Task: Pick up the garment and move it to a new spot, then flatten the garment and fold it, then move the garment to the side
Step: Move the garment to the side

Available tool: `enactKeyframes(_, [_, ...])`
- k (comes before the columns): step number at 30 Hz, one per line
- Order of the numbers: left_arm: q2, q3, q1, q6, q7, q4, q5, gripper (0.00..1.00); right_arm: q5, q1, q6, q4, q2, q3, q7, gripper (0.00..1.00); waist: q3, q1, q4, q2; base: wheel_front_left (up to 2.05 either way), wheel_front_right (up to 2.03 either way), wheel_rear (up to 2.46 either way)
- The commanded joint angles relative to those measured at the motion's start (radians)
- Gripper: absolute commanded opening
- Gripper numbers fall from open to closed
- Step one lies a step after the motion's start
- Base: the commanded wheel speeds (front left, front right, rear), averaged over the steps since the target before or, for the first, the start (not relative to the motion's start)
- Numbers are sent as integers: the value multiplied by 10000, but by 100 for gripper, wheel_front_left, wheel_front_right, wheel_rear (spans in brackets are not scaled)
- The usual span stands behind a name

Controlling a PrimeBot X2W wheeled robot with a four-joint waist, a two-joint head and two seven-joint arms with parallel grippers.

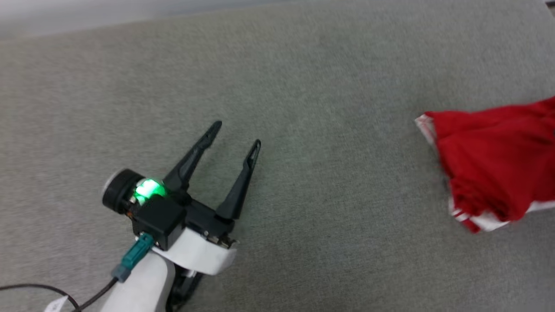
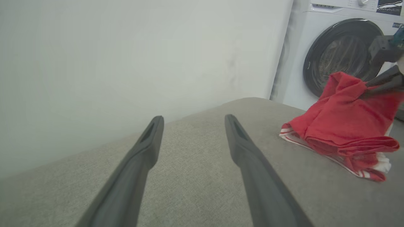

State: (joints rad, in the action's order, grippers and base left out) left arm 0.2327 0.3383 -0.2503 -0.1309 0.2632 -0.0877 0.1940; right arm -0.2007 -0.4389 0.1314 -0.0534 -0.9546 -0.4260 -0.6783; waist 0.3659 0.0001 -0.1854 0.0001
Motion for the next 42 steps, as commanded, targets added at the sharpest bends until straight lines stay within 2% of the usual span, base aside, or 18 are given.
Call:
enactKeyframes(1, [230, 31, -465, 8, 17, -67, -76, 100, -47, -447, -16, 403, -157, 310, 431, 0, 1187, -1, -837, -1, 0, 0, 0])
enactKeyframes(10, [952, 276, -1599, 8, 17, -597, -200, 100, 32, -757, -16, 3156, -631, 1452, 2271, 0, 2583, -1, -870, -1, 0, 0, 0])
enactKeyframes(17, [1296, 224, -1915, 8, 17, -1003, -329, 100, 446, -927, -15, 5027, -93, 2546, 3748, 0, 3214, -1, -747, -1, 0, 0, 0])
enactKeyframes(24, [1449, 204, -1959, 21, 17, -1038, -387, 100, 1009, -1262, -16, 5959, 502, 3135, 4630, 0, 3334, -1, -685, -1, 0, 0, 0])
enactKeyframes(25, [1446, 191, -1968, 38, 17, -1034, -387, 100, 1094, -1330, -16, 6027, 584, 3197, 4741, 45, 3308, -1, -667, -1, 0, 0, 0])
enactKeyframes(26, [1424, 185, -1968, 56, 17, -1029, -371, 100, 1112, -1419, -16, 6113, 666, 3290, 4806, 100, 3263, -1, -654, -1, 0, 0, 0])
enactKeyframes(33, [1103, 2, -1569, 169, 17, -875, -162, 100, 1422, -1781, -15, 5923, 880, 3666, 5300, 100, 2333, -1, -500, -1, 0, 0, 0])
enactKeyframes(39, [700, -522, -835, 352, 17, -764, 34, 100, 1259, -1819, -15, 4754, 1216, 3738, 6196, 100, 944, -1, -138, -1, 0, 0, 0])
enactKeyframes(42, [482, -944, -345, 589, 19, -599, 94, 100, 991, -1478, -13, 4195, 1533, 3759, 6796, 100, 233, -1, 134, -1, 0, 0, 0])
